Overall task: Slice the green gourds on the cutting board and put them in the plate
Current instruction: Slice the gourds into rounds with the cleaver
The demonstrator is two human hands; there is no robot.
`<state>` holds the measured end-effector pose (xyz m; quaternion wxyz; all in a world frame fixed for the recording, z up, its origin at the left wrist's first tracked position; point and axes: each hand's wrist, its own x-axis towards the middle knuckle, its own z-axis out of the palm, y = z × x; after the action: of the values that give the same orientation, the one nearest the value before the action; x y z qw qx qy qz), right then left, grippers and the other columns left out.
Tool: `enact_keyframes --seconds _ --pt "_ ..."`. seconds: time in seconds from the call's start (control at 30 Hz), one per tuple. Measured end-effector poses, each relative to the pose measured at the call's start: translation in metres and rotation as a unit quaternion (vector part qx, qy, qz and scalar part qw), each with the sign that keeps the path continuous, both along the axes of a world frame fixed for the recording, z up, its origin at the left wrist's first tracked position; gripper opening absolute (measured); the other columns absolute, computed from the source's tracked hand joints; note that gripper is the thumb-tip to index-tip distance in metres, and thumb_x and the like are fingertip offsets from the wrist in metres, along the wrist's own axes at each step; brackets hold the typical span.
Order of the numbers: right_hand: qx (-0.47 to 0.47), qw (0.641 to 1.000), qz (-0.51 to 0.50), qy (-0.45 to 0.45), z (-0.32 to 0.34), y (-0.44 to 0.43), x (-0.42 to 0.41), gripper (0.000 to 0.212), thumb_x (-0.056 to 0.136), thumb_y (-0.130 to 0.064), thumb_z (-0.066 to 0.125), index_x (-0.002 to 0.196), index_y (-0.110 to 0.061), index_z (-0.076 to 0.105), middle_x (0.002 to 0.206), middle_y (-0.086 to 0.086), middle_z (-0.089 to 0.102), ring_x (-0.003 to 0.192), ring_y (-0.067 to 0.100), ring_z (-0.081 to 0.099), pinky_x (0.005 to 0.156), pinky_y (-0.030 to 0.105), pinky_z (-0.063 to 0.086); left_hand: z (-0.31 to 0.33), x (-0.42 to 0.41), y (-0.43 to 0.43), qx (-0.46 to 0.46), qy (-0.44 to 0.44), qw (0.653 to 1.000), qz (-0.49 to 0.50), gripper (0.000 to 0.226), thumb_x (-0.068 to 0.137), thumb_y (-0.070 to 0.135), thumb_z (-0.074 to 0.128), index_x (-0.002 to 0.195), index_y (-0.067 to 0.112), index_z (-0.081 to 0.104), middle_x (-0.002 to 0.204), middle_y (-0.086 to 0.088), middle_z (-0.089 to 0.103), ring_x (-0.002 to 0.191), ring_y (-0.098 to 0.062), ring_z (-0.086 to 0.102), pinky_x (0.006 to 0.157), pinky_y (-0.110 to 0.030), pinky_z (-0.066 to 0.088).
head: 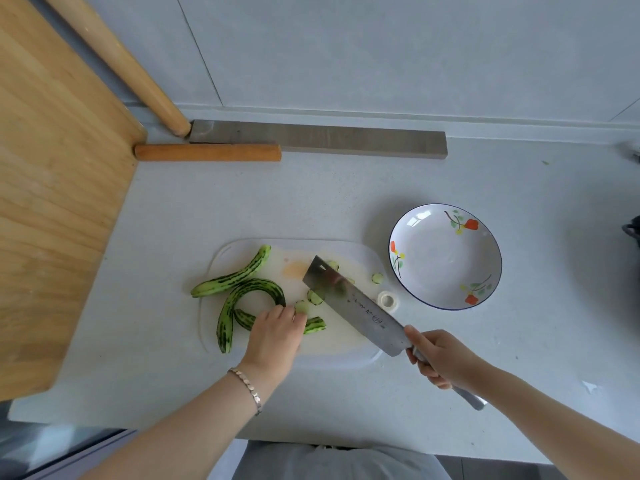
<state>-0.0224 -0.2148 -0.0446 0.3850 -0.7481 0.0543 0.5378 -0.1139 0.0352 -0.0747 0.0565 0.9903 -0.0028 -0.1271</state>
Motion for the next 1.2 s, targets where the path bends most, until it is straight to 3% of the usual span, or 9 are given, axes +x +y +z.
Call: enact_keyframes --seconds 0.27,0.53,0.6,0.67,0.7,0.77,0.83,0.9,1.2 --pt "0.02 0.999 0.001 -0.04 -0.002 0.022 0.031 0.05 0.092 -0.049 0.04 0.064 -0.008 0.043 0.044 -0.002 0.026 0.037 0.011 0.019 0.04 0.019 0.016 -0.008 -0.005 -0.005 -0.032 -0.007 0.999 0.008 0.049 0.027 -0.005 0.086 0.07 0.009 0.066 0.068 -0.005 0.06 0.058 -0.022 0.059 0.05 -0.03 0.052" --pt "0.03 0.998 -0.033 -0.033 0.002 0.035 0.035 0.053 0.09 -0.053 0.038 0.061 -0.009 0.043 0.045 0.0 0.028 0.039 0.011 0.022 0.043 0.019 0.02 -0.012 0.013 -0.015 -0.042 -0.019 0.999 0.021 0.052 0.032 0.004 0.09 0.08 0.002 0.069 0.074 -0.009 0.066 0.067 -0.023 0.065 0.057 -0.028 0.055" --pt "0.033 0.998 -0.034 -0.036 0.005 0.034 0.032 0.054 0.083 -0.058 0.039 0.062 -0.009 0.043 0.047 0.002 0.029 0.041 0.012 0.022 0.043 0.02 0.02 -0.006 0.019 -0.018 -0.046 -0.006 0.999 0.026 0.05 0.055 0.009 0.085 0.1 0.0 0.064 0.104 -0.017 0.065 0.092 -0.026 0.062 0.072 -0.031 0.053" --pt "0.034 0.998 -0.03 -0.04 0.008 0.034 0.028 0.055 0.075 -0.063 0.039 0.062 -0.009 0.043 0.047 0.002 0.029 0.041 0.012 0.023 0.042 0.02 0.021 -0.008 0.022 -0.018 -0.04 0.003 0.999 0.005 0.046 0.086 0.013 0.06 0.128 0.002 0.046 0.146 -0.014 0.035 0.125 -0.025 0.04 0.095 -0.032 0.04" --pt "0.031 0.998 -0.026 -0.043 0.009 0.033 0.025 0.056 0.073 -0.063 0.039 0.062 -0.009 0.043 0.046 0.001 0.03 0.04 0.012 0.023 0.042 0.019 0.021 -0.008 0.022 -0.018 -0.042 0.007 0.999 0.007 0.044 0.09 0.014 0.052 0.132 0.004 0.041 0.151 -0.01 0.025 0.13 -0.024 0.034 0.098 -0.033 0.036" --pt "0.024 0.998 -0.024 -0.046 0.011 0.032 0.021 0.055 0.076 -0.063 0.038 0.062 -0.009 0.042 0.045 0.0 0.03 0.039 0.011 0.023 0.041 0.019 0.022 -0.007 0.019 -0.017 -0.041 -0.014 0.999 0.016 0.042 0.085 0.013 0.059 0.125 0.004 0.048 0.14 -0.014 0.041 0.119 -0.026 0.046 0.091 -0.034 0.042" --pt "0.02 0.999 -0.028 -0.041 0.013 0.032 0.016 0.055 0.084 -0.059 0.037 0.062 -0.01 0.041 0.045 -0.001 0.03 0.038 0.011 0.022 0.04 0.018 0.021 -0.007 0.012 -0.016 -0.068 -0.022 0.997 0.018 0.042 0.06 0.007 0.081 0.099 0.003 0.064 0.097 -0.012 0.064 0.082 -0.026 0.062 0.065 -0.033 0.052" --pt "0.021 0.999 -0.027 -0.033 0.014 0.034 0.015 0.054 0.09 -0.055 0.038 0.062 -0.01 0.042 0.045 -0.001 0.029 0.038 0.011 0.022 0.039 0.018 0.02 -0.011 0.002 -0.011 -0.07 -0.041 0.997 0.0 0.043 0.042 0.003 0.087 0.081 0.005 0.067 0.071 -0.006 0.06 0.06 -0.021 0.058 0.05 -0.027 0.049" --pt "-0.006 1.0 0.016 -0.023 0.005 0.056 0.008 0.052 0.091 -0.054 0.043 0.062 -0.011 0.044 0.042 -0.004 0.028 0.034 0.009 0.021 0.037 0.017 0.02 -0.007 -0.013 0.001 -0.078 -0.043 0.996 0.027 0.047 0.037 0.005 0.086 0.08 0.007 0.068 0.067 -0.004 0.059 0.054 -0.02 0.056 0.045 -0.026 0.046"
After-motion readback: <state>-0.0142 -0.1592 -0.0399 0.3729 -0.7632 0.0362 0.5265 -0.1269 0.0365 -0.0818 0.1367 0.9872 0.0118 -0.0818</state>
